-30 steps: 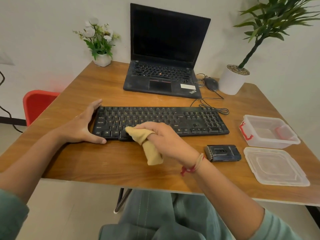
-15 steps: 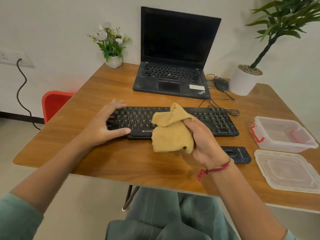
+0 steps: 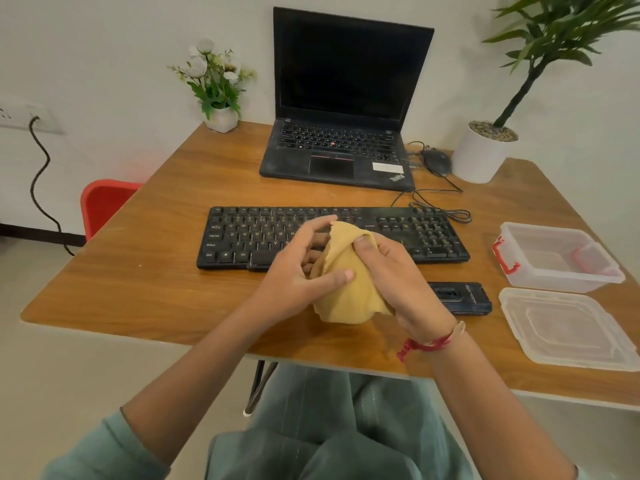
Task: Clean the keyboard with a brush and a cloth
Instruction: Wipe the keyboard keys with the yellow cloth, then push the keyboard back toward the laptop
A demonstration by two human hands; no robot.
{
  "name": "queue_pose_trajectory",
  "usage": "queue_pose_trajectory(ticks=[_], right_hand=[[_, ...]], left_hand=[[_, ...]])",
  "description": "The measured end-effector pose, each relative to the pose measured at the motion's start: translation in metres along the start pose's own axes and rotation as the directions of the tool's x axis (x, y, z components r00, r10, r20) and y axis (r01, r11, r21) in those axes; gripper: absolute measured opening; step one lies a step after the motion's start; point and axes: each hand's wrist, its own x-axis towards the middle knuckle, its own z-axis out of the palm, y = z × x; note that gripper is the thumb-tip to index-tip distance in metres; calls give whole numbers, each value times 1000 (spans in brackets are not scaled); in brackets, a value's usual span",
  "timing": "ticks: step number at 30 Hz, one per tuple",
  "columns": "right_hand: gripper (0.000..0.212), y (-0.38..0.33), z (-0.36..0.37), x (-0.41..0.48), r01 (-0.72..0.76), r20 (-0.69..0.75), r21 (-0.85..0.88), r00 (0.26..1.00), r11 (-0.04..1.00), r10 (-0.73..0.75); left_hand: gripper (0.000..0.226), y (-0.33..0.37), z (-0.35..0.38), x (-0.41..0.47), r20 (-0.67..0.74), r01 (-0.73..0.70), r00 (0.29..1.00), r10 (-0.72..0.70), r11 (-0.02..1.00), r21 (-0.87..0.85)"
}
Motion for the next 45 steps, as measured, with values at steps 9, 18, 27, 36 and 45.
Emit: queue_pose_trajectory(ticks=[9, 18, 27, 36, 45], right_hand=[[21, 15, -16, -7, 89, 41, -170, 996, 981, -83], [30, 25, -43, -13, 48, 91, -253, 996, 966, -26], [64, 13, -52, -13, 26, 92, -186, 996, 982, -9], [18, 25, -48, -13, 109, 172, -335, 984, 936, -53], [21, 26, -87, -22, 46, -92, -565, 989, 824, -118]], left_hand=[[18, 0, 25, 14, -105, -95, 989, 106, 990, 106], [36, 1, 28, 14, -216, -60, 973, 83, 992, 110], [9, 12, 18, 17, -260, 0, 966, -3, 1000, -10], [25, 9, 7, 22, -242, 35, 970, -17, 997, 73], [9, 16, 33, 23, -12, 29, 1000, -27, 975, 220]])
